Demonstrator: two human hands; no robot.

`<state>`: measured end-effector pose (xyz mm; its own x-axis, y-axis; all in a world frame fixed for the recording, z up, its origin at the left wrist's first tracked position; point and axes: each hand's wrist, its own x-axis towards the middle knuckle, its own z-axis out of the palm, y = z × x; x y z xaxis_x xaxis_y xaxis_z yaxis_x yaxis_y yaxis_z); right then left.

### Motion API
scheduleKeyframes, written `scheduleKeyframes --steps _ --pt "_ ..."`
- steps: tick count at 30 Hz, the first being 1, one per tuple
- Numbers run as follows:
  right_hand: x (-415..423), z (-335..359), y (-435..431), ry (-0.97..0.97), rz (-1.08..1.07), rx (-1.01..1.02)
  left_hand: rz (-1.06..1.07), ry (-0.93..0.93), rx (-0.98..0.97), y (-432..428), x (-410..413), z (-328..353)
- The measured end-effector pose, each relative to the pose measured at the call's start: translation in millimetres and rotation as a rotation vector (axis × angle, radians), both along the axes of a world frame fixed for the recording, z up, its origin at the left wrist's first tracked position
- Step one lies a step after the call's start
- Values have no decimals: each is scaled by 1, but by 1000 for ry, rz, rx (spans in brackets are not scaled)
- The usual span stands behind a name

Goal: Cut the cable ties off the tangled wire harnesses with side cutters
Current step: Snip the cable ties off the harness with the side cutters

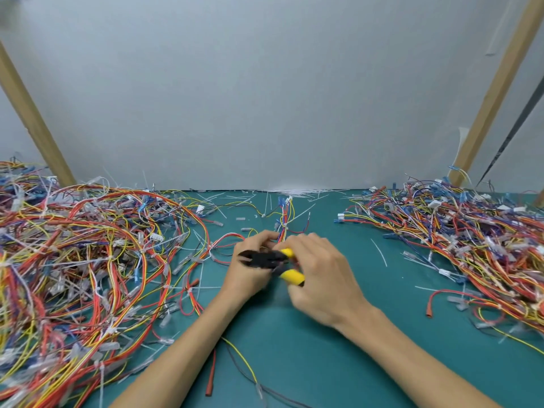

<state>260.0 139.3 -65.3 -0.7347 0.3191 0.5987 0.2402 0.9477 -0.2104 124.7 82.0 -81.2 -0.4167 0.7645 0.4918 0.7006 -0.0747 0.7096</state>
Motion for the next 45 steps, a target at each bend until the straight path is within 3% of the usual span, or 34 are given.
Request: scheduleKeyframes --steps 1,3,8,15,23,30,40,45 --pt "5 0 12 -15 -79 -12 -14 -173 -97 -1 0 0" --pt "15 -4 35 -101 -236 -26 -7 -288 -129 3 -5 -5" --pt "28 -17 68 -202 -462 -49 -44 -368 -75 4 -6 -10" --pt "26 -23 69 -188 -482 -29 -109 -419 -80 3 -8 -11" --pt "24 -22 66 -209 -481 9 -106 -306 -75 3 -5 -10" --pt "24 -22 64 -133 -453 83 16 130 4 1 2 -8" --pt "24 -21 59 -116 -401 86 -72 -7 -95 2 -1 -11" --pt "23 -25 64 -196 -416 89 -55 -62 -109 4 -5 -13"
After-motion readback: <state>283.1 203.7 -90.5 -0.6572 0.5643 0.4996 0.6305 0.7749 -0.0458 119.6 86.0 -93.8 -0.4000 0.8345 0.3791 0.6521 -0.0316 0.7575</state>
